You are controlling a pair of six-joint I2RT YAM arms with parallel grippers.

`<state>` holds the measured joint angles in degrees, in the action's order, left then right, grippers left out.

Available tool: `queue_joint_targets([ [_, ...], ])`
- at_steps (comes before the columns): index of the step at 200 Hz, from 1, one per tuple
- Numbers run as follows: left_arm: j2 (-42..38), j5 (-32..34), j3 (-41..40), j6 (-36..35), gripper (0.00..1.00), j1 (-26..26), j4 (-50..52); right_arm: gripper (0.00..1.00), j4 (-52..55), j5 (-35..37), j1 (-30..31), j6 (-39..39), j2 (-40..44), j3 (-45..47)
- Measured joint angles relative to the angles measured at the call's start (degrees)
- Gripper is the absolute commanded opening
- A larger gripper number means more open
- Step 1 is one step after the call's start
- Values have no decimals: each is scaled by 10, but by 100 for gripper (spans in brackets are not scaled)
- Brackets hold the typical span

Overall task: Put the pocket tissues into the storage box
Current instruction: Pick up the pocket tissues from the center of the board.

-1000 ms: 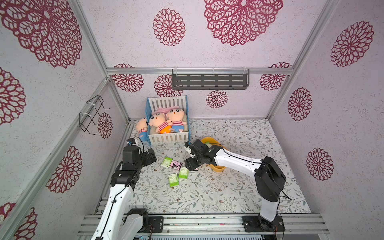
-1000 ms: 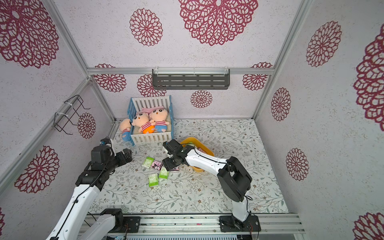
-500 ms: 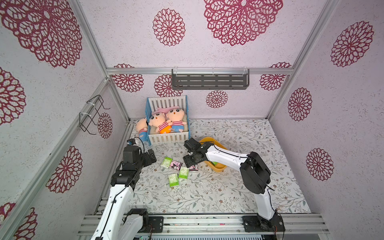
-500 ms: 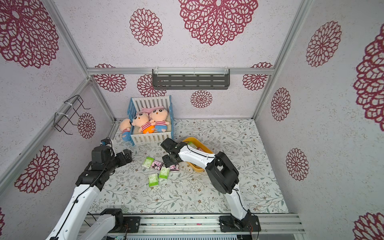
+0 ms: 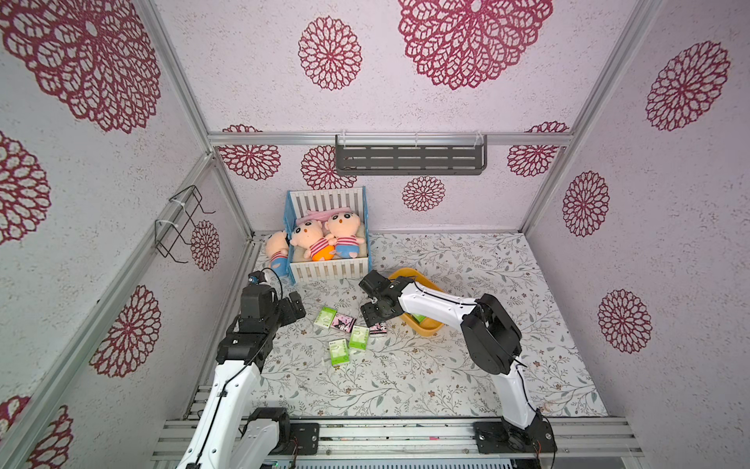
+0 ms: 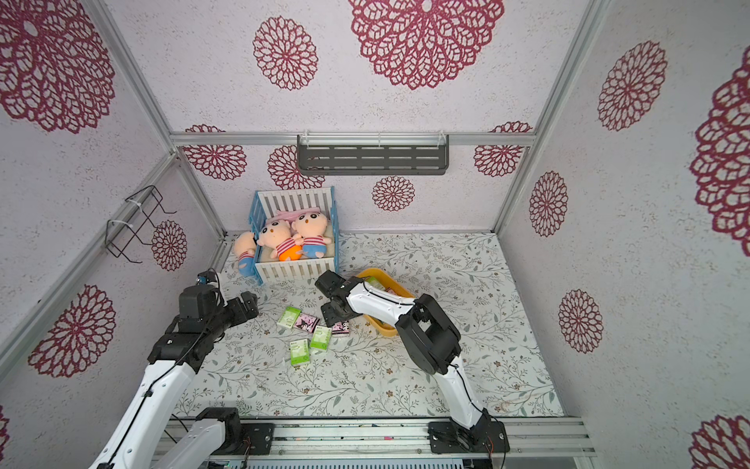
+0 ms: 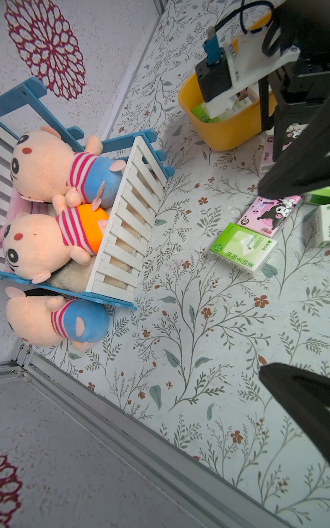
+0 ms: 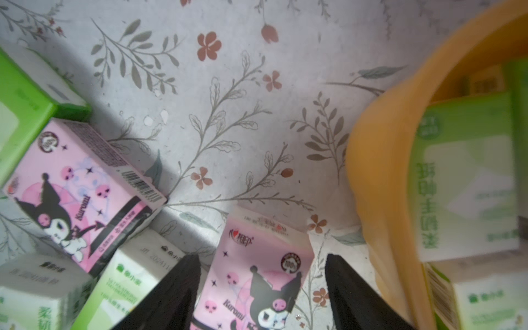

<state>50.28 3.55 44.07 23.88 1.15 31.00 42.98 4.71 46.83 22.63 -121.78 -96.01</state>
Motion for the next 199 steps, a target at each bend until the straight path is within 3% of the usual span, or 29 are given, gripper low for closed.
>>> queue_joint_targets([
  [91,0,0,0,-1,97,0,2,75,-4,-11,-2,6,-26,0],
  [199,0,0,0,-2,97,0,2,64,-13,-9,-2,10,-25,22],
])
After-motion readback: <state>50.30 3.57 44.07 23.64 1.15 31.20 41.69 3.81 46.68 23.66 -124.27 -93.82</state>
